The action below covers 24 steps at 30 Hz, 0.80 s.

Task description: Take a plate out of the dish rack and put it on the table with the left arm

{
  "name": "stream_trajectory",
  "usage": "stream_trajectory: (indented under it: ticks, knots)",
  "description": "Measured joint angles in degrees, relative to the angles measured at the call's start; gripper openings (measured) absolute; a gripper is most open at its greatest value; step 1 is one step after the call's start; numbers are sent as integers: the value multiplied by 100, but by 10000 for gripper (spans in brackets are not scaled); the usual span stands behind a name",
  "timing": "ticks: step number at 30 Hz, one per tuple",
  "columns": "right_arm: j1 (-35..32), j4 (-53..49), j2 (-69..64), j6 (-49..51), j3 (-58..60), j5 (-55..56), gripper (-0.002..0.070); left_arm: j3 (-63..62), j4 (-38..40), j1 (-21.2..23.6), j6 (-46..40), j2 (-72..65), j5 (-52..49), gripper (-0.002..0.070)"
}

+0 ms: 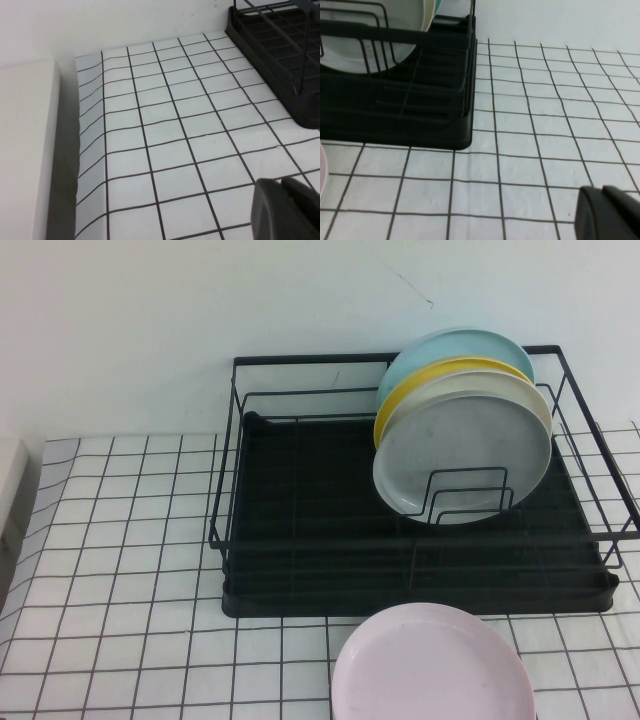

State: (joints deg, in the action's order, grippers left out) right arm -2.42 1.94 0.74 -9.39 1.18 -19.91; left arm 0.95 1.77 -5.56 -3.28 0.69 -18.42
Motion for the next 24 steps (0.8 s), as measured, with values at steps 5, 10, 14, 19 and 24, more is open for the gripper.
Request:
stream_trajectory:
  ticks: [5, 10, 14, 19, 24]
  knots:
    - [0, 0, 0, 0, 0, 0, -3, 0, 50, 161, -12, 0, 0, -3]
    - [0, 0, 0, 0, 0, 0, -3, 0, 53, 200, -12, 0, 0, -3]
    - [0, 0, 0, 0, 0, 0, -3, 0, 53, 200, -12, 0, 0, -3]
    - [0, 0, 0, 0, 0, 0, -3, 0, 53, 200, -12, 0, 0, -3]
    - [0, 0, 0, 0, 0, 0, -3, 0, 63, 200, -12, 0, 0, -3]
